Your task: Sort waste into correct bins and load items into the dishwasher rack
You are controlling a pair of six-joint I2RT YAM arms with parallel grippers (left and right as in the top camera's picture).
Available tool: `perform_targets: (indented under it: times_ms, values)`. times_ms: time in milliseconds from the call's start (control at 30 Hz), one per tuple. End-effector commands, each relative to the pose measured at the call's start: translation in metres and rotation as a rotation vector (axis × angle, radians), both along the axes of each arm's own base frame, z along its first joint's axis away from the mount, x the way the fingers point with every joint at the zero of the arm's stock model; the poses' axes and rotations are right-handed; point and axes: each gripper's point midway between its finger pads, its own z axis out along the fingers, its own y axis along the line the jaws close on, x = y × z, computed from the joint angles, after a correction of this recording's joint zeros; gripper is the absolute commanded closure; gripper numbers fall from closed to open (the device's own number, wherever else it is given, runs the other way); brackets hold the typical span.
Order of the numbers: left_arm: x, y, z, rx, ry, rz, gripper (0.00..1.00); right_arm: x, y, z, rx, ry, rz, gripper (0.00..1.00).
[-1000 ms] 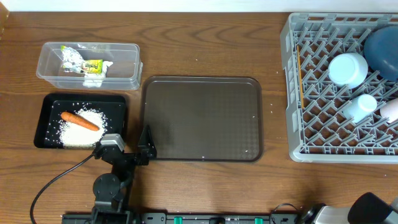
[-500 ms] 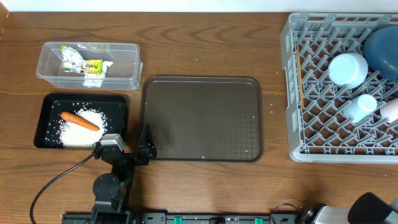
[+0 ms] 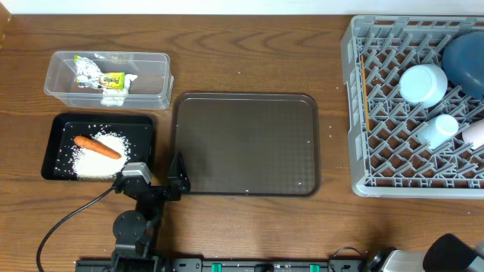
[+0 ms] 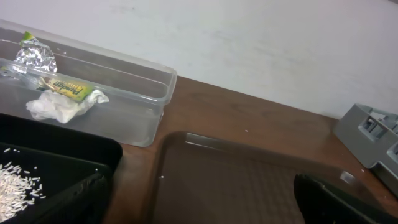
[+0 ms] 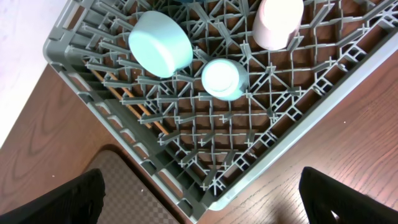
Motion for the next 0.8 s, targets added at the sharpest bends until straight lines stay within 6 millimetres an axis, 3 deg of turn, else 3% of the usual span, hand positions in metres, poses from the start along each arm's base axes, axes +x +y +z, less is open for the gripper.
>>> perform_targets:
  times_ms: [0, 133, 333, 767]
  values:
    - [-0.001, 0.005, -0.015, 0.011, 0.050, 0.030, 0.02, -0.014, 0.012, 0.026, -0.060, -0.066, 0.017, 0.01]
    - [-0.001, 0.005, -0.015, 0.011, 0.050, 0.030, 0.02, -0.041, 0.032, 0.063, -0.143, -0.179, 0.019, 0.01]
    - [-0.001, 0.005, -0.015, 0.011, 0.050, 0.030, 0.02, -0.086, 0.085, 0.112, -0.257, -0.366, 0.098, 0.01]
    - [-0.001, 0.005, -0.015, 0.011, 0.050, 0.030, 0.02, -0.166, 0.142, 0.151, -0.397, -0.614, 0.154, 0.01]
